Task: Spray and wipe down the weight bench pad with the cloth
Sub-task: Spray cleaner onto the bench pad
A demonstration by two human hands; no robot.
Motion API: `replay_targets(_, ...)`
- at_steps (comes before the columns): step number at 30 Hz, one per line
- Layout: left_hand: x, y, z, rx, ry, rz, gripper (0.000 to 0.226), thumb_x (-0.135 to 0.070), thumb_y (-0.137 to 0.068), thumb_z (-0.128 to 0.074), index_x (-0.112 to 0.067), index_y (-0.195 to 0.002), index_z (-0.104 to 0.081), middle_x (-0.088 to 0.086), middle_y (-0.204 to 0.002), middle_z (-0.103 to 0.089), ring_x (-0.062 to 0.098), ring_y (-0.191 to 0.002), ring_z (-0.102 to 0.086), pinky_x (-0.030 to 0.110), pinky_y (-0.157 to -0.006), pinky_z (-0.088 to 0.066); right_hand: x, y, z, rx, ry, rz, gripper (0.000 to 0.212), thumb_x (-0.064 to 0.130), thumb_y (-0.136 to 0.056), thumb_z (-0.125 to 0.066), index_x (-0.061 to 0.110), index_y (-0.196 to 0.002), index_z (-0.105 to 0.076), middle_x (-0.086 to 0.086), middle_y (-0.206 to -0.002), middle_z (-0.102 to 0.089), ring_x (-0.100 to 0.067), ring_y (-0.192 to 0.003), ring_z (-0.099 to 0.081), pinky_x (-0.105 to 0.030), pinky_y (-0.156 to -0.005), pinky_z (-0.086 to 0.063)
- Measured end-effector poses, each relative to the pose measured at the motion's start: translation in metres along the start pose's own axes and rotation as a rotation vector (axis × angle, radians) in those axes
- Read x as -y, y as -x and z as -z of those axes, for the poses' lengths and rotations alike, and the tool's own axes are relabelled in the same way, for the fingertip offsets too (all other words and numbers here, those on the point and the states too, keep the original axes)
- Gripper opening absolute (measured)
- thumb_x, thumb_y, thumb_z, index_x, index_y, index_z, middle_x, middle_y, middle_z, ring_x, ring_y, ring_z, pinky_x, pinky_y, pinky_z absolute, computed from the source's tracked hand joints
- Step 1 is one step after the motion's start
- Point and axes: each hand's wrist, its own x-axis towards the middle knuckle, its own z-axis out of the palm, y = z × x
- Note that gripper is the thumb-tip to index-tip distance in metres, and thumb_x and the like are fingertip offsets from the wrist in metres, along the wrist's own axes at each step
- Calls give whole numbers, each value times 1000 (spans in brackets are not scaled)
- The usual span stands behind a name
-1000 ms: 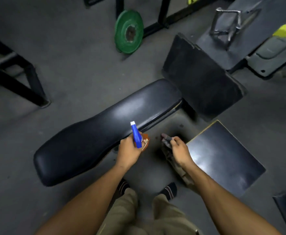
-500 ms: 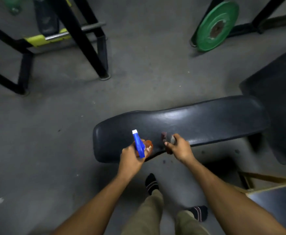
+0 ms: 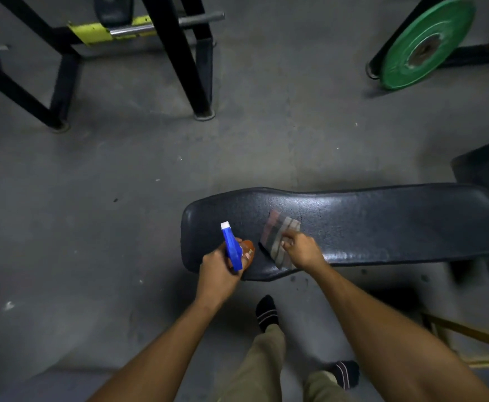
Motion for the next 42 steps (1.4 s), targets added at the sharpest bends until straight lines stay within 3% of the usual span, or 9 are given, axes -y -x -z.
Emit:
replay_targets(4, -15, -1, -11, 29, -18, -21, 24, -44, -82, -68, -33, -102, -62, 2, -97, -75, 21, -92, -68, 30, -83, -52, -7, 24, 8, -48, -110, 54, 38, 19, -99, -68, 20, -137, -67, -6, -129, -74, -24, -114, -70, -28, -93, -52)
replay_targets(7, -34, 1, -24, 64, -60, -44, 34, -47, -81, -66, -28, -108, -70, 2, -104, -76, 29, -102, -68, 32, -86, -52, -11, 53, 20, -38, -296, 152, 54, 8, -93, -74, 27, -142, -61, -3, -132, -70, -19, -114, -70, -35, -101, -57)
replay_targets(12, -79, 13, -54, 117, -125, -92, 35, -47, -78, -67, -17, -96, -72, 6, -91, -77, 30, -90, -72, 38, -75, -57, -13, 106, 44, -35, -270, 454, 97, 27, -75, -83, 38, -159, -36, 10, -159, -48, -4, -143, -46, -23, -117, -37)
replay_targets(15, -116, 27, -73, 139, -173, -156, 38, -50, -75, -63, -19, -95, -72, 6, -88, -75, 30, -87, -72, 37, -74, -57, -27, 126, 61, -149, -329, 469, 105, 24, -73, -80, 37, -163, -27, 8, -159, -48, -9, -144, -45, -28, -118, -38)
replay_targets(22, -193, 73, -133, 317, -276, -357, 13, -38, -80, -67, -25, -80, -65, 1, -82, -76, 19, -81, -72, 35, -74, -56, -93, 166, 126, -417, -338, 468, 85, 33, -77, -56, 23, -160, -36, -1, -138, -55, -12, -127, -50, -10, -110, -32)
replay_targets(27, -230, 97, -181, 520, -100, -416, 46, -41, -80, -74, -30, -124, -66, -13, -96, -77, 0, -95, -71, 30, -91, -55, -152, 191, 159, -621, -414, 443, 53, 45, -92, -57, 8, -129, -63, 4, -124, -63, -9, -114, -57, -26, -102, -45)
replay_targets(33, -262, 119, -236, 686, 45, -410, 35, -45, -93, -65, -28, -123, -67, -9, -113, -75, 3, -108, -69, 31, -101, -52, -207, 211, 187, -863, -751, 235, 23, 53, -93, -59, 35, -107, -58, -3, -92, -68, -28, -87, -66, -43, -81, -53)
replay_targets(37, -277, 103, -271, 693, -79, -419, 53, -69, -82, -58, -34, -121, -66, -11, -121, -71, 4, -114, -65, 37, -107, -49, -242, 220, 209, -934, -937, 128, 15, 29, -103, -65, 41, -110, -57, 12, -86, -71, -6, -82, -68, -18, -78, -51)
replay_targets(42, -299, 63, -314, 732, -261, -483, 42, -46, -96, -62, -20, -130, -63, -5, -127, -67, 7, -120, -61, 26, -106, -46, -283, 212, 220, -1002, -984, -10, 19, 52, -86, -66, 49, -104, -62, 9, -84, -71, -25, -81, -71, -51, -81, -59)
